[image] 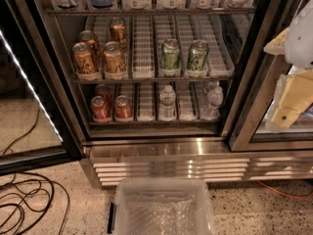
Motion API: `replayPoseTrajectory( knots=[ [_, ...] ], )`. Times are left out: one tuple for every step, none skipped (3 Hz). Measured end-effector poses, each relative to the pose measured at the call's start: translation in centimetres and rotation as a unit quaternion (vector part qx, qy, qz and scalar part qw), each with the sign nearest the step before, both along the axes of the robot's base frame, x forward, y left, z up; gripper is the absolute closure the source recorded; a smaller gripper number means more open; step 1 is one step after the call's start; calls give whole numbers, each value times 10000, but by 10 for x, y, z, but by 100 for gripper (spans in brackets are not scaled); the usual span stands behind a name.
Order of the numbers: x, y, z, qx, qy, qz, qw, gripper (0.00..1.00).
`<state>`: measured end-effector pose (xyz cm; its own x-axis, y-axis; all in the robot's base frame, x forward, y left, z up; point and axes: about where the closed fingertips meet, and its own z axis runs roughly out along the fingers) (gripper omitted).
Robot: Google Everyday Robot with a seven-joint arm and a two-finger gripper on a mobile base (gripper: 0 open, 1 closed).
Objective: Pick orange can from middle shelf of fridge
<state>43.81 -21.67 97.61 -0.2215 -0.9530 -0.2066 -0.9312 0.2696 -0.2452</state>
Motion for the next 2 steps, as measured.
replayPoseTrajectory(
  knots=[
    [0,0,0,1,-1,1,10000,0],
    [-2,7,-2,124,-79,87,9999,0]
  ],
)
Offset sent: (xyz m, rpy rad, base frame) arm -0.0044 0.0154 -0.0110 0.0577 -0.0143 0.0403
